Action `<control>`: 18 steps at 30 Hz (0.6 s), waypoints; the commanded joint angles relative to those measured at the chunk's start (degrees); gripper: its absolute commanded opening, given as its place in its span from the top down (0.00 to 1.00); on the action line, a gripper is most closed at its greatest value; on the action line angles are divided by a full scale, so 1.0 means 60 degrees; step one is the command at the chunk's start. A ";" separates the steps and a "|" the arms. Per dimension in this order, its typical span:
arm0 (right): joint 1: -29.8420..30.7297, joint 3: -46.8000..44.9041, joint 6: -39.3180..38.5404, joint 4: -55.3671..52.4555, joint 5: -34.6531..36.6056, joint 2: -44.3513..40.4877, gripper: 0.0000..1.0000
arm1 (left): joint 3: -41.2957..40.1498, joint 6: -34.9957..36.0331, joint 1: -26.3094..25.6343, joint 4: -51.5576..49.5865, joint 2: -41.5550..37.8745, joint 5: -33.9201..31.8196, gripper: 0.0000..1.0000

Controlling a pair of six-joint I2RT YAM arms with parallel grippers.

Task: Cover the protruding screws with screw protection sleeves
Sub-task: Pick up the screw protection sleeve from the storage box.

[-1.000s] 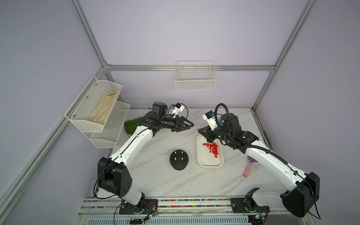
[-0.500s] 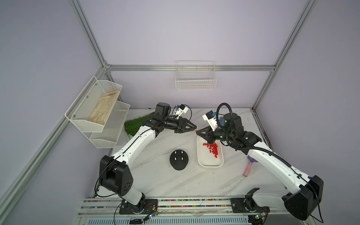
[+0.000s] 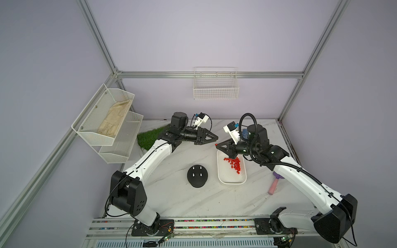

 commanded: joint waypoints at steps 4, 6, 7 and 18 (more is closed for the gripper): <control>-0.0287 0.0088 0.0209 0.0314 -0.0044 -0.0218 0.88 | -0.0199 0.0079 -0.0019 0.0447 -0.0371 0.0243 0.69; -0.0332 0.0099 0.0213 0.0328 -0.0131 -0.0192 0.88 | -0.0191 0.0079 -0.0023 0.0476 -0.0393 0.0267 0.69; -0.0344 0.0124 0.0222 0.0317 -0.0173 -0.0176 0.88 | -0.0205 0.0087 -0.0013 0.0473 -0.0405 0.0261 0.69; -0.0443 0.0147 0.0288 0.0444 -0.0441 -0.0190 0.88 | -0.0297 0.0065 -0.0024 0.0544 -0.0376 0.0262 0.66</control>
